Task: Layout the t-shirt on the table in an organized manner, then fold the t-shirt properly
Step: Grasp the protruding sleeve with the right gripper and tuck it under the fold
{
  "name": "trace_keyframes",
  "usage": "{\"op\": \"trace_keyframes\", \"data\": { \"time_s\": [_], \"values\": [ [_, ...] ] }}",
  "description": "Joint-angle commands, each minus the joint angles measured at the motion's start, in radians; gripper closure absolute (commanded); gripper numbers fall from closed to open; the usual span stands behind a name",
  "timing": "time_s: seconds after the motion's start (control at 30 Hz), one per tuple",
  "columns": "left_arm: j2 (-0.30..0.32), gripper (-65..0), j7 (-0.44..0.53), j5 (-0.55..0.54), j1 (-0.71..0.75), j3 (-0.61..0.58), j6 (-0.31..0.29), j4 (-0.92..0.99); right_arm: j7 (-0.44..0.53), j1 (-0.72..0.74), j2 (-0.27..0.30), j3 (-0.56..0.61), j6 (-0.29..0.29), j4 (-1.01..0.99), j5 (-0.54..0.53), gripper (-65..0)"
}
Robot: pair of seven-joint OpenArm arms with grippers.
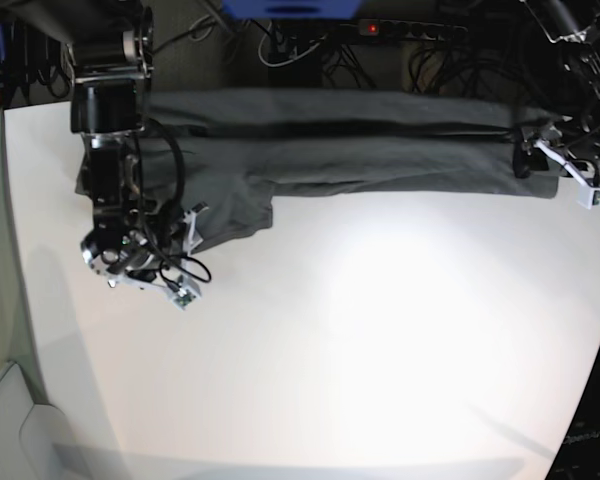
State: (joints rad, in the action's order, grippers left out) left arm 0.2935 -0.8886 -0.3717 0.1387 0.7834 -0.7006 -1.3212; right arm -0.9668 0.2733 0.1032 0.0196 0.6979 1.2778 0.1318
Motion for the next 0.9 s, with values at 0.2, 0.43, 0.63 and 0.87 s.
{"op": "trace_keyframes", "data": {
  "time_s": [0.2,0.43,0.63,0.87],
  "values": [
    [0.011,-54.8,-0.019,0.006,0.005,0.003,0.002,-0.008,0.004,-0.018,0.003,0.007,0.000,-0.007,0.015,-16.5],
    [0.011,-54.8,-0.016,0.006,0.005,0.003,0.002,-0.007,-0.008,-0.035,0.003,0.003,0.000,0.036,0.015,0.0],
    [0.013,-54.8,-0.014,0.006,0.005,0.003,0.002,-0.007,-0.097,-0.053,0.003,0.003,0.000,0.216,0.015,-0.1],
    [0.013,-54.8,-0.014,0.006,0.005,0.005,0.002,-0.007,-0.148,-0.030,0.003,0.004,0.000,0.293,0.016,-10.6]
  ]
}}
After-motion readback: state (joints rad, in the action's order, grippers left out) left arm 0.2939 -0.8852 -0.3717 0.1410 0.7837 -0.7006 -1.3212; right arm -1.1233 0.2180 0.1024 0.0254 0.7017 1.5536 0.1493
